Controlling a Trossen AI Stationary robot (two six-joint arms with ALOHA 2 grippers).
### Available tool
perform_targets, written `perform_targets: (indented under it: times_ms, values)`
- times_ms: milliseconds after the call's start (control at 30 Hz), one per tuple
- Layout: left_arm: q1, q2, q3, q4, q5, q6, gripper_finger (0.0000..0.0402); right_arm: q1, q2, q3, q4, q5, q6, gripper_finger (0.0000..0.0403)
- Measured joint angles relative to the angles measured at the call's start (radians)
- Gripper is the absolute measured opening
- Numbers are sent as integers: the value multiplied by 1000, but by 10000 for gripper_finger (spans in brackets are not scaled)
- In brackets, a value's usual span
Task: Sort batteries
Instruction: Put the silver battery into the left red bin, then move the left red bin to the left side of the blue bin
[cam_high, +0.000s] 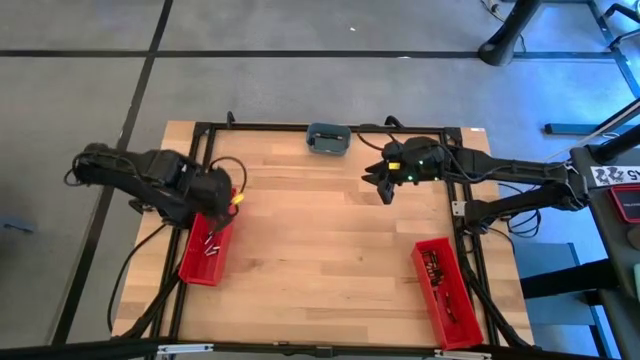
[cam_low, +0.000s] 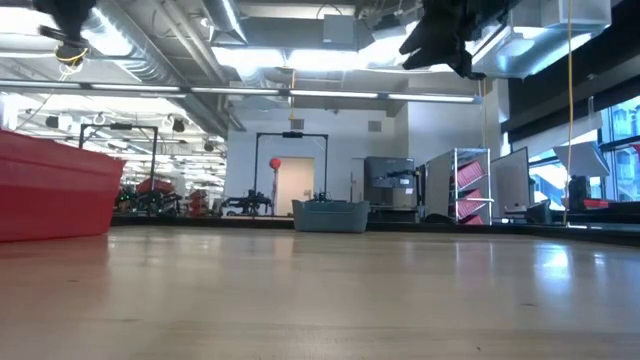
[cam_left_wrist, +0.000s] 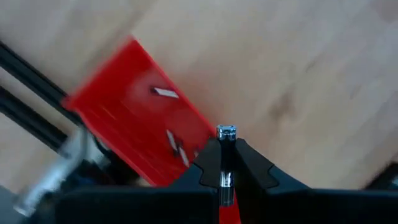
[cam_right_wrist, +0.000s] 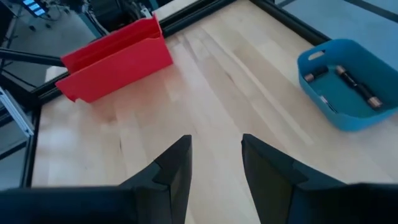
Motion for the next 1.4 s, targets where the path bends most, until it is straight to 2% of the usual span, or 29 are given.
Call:
perform_targets:
  times_ms: [100, 400, 533, 733, 933, 1200, 1400]
  values:
    - [-66, -12, -55, 23, 51, -87, 10, 2, 6, 0, 21, -10, -1, 143]
    - [-165, -9, -321, 37, 73, -56, 10, 2, 8, 0, 15, -29, 0, 143]
    - [-185, -10, -444, 179, 74, -46, 14, 3, 8, 0, 14, -55, 2, 143]
    - [-191, -9, -587, 329, 70, -177, 13, 3, 8, 0, 15, -71, 26, 143]
    - [-200, -9, -594, 337, -43, -314, 25, 3, 8, 0, 17, -88, 29, 143]
    - [-229, -9, -594, 341, -50, -321, 54, 3, 8, 0, 17, -88, 29, 143]
    - [-231, -9, -594, 341, -47, -321, 100, 3, 8, 0, 17, -88, 29, 143]
